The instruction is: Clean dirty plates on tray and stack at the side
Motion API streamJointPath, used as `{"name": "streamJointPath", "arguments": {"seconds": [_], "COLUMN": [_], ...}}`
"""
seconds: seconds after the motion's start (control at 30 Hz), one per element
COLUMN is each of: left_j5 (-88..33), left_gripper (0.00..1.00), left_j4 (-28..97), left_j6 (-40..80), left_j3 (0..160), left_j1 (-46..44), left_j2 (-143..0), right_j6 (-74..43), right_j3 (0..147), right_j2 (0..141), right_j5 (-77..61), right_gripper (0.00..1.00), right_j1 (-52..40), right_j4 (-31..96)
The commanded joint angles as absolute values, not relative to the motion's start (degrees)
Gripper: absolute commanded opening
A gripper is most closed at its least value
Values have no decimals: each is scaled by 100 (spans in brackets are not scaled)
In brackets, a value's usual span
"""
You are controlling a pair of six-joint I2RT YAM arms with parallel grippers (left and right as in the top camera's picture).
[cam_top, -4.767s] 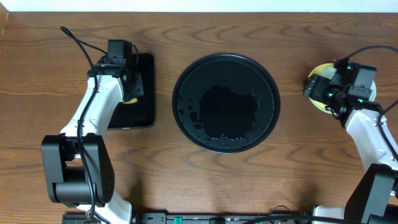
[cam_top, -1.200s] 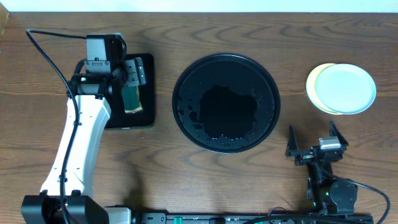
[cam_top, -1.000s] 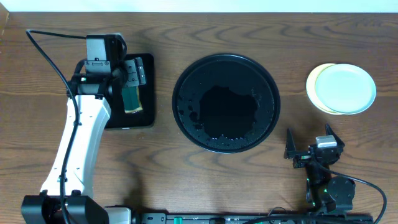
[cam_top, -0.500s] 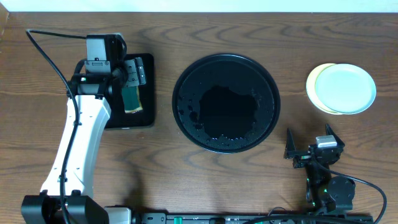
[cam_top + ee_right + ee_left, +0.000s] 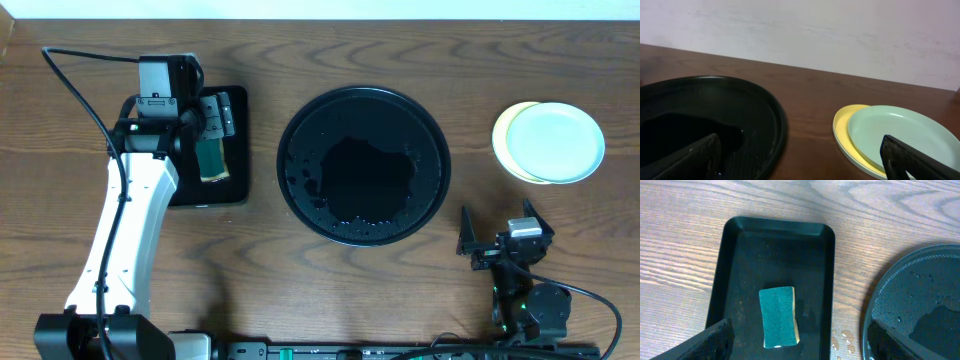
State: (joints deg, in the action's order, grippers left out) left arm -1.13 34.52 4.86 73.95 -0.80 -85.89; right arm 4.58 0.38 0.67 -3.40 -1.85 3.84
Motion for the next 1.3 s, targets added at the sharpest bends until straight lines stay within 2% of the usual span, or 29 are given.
{"name": "streamJointPath", "arguments": {"seconds": [0.0,0.23,0.47,0.87,1.07,1.27], "left_j5": [-86,-86,-86,-86,-23,-115], "left_gripper": [85,86,85,85,85,85], "left_j4": [3479,3594,3592,3730,4392,3389], "left_j6": [513,513,513,513,454,480], "left_j3": [7432,7131,6241,3769,3109,2639], "left_j1": [-69,-108,-110,-108,-108,-108], "left_j2": [-8562,-7596,-5485,-1962,-1105,-617], "right_j6": [368,368,368,368,368,368], "right_j3": [30,30,30,30,30,30], "right_j2": [32,32,32,32,32,32], "right_j5": [-344,-344,-344,-344,-344,-344], "right_gripper": [99,99,99,99,99,99], "right_j1": [-189,-189,-189,-189,-189,-189], "right_j4": [408,408,408,408,408,408]}}
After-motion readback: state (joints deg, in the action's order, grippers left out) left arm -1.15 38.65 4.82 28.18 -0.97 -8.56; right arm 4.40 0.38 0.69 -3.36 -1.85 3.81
